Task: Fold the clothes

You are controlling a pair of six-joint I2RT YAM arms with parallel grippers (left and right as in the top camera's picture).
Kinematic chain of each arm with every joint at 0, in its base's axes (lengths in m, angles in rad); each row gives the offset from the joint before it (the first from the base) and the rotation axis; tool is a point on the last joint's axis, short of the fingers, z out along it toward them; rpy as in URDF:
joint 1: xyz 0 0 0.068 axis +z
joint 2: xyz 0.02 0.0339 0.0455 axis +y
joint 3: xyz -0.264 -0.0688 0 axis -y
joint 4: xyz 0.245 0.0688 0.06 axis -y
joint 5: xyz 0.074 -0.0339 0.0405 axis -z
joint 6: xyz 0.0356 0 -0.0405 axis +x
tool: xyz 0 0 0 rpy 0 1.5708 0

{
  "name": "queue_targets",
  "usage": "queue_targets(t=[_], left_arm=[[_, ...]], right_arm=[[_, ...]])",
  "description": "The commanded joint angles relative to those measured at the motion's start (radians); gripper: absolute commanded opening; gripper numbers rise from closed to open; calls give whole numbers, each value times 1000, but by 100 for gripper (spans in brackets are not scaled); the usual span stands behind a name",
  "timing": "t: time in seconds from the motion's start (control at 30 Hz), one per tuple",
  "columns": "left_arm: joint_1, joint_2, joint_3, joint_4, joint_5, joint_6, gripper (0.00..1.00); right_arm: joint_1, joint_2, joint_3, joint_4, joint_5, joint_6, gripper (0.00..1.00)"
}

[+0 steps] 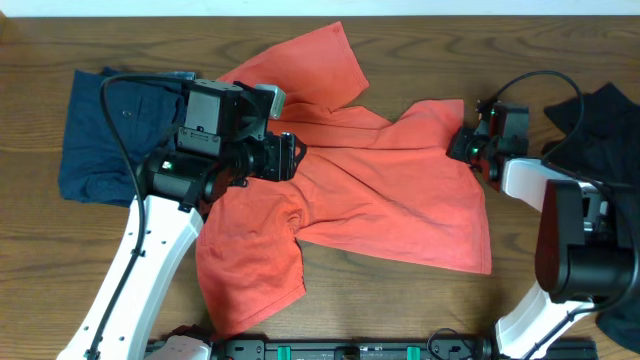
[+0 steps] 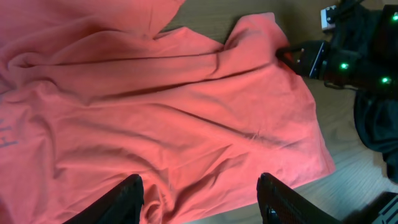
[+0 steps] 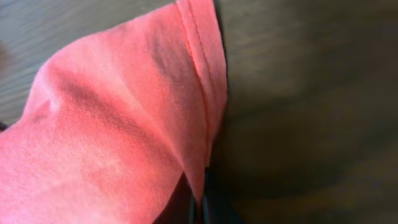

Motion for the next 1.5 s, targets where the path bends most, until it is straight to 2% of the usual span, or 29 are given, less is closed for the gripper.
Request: queue_targets(t=[0.0,0.2,0.23,0.27,0.3,0.57,0.63,0.7,0.8,0.83,0.97,1.17,1.23,1.3,1.4,1.47], left_arm=[[-8,-2,5,-10,-11,13,60],[-7,0,5,-11,-39,14,60],[-7,2,5,-11,-49,15,60],[-7,5,5,-11,-55,18,60],[-7,10,5,-9,-63,21,60],[-16,74,4,-10,-65,49,61],[-22,94,4,-10,-65,52,61],[-32,118,4,-10,-65,69,61],[-54,165,4,-5,-65,116,60],[-64,188,4,-3,-66,134,59],[-94,295,4,29,-95,172,59],[-96,509,4,116,-141,171,31],[-96,562,4,128,-145,169,28],[-95,614,4,121,-212,123,28],[-83,688,4,57,-320,28,15],[-64,733,2,7,-324,19,8]], right_arm=[[-61,-92,-14,-83,153,31,1],[-187,-343,-14,-367,319,32,2],[-208,-379,-14,-405,319,31,16],[-217,-398,-14,-426,317,31,40],[-227,-421,-14,-452,316,31,55],[-232,-479,-14,-490,309,27,61],[-231,-468,-14,-467,291,27,57],[-230,-449,-15,-426,248,18,50],[-230,-393,-16,-362,125,-3,27],[-230,-371,-16,-348,76,-4,22],[-230,-283,-16,-369,-69,-18,15],[-231,-309,-14,-399,-105,-45,19],[-231,-343,-14,-409,-103,-57,20],[-231,-375,-15,-410,-95,-71,26],[-231,-404,-15,-399,-44,-70,38],[-231,-402,-15,-382,-5,-71,41]])
